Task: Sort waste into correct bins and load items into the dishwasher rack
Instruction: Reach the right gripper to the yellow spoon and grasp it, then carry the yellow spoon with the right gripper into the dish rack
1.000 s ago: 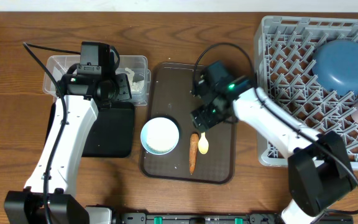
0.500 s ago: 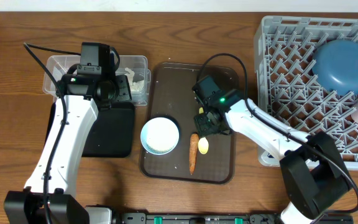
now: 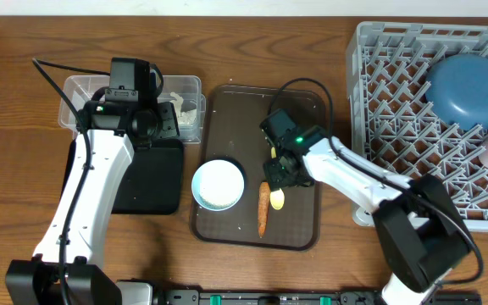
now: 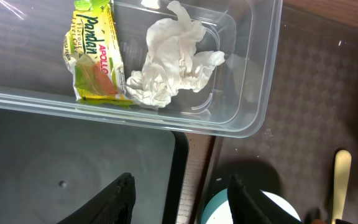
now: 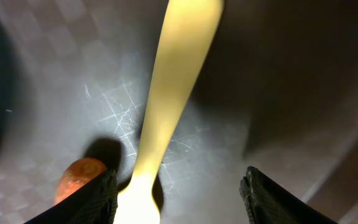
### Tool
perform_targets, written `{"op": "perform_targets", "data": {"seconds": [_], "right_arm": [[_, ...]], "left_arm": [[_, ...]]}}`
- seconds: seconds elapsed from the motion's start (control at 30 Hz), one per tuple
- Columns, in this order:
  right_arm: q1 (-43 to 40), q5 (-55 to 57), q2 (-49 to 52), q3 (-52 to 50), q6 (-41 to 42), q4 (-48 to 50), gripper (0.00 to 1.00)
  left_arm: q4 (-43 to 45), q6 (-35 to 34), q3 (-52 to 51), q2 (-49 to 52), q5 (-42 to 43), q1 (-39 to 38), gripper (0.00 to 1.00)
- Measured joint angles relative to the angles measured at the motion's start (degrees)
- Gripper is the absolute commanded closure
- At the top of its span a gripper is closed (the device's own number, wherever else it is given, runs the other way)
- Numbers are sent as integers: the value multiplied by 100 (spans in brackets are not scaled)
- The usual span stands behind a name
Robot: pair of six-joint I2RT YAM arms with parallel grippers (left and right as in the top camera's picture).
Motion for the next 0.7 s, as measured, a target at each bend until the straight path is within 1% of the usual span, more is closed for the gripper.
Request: {"op": "perform_targets", "data": {"seconds": [0.1,0.27,0.33,0.47,0.57,0.7], "right_arm": [[35,28,210,0,2,-13,47],[42,120,216,4,24,-35,73],[42,144,216,4,44,-48,80],[42,153,216,4,61,-55,87],[42,162,216,4,57,-59,88],[42,160,216,4,48,-57,92]], "left_arm": [[0,0,0,0,0,0,50],[-4,0,0,0,-2,0,50],[-4,-2,0,0,-2,0,50],[-9,0,0,0,-2,0,50],[-7,0,0,0,0,0,50],[-7,0,0,0,-2,0,50]]}}
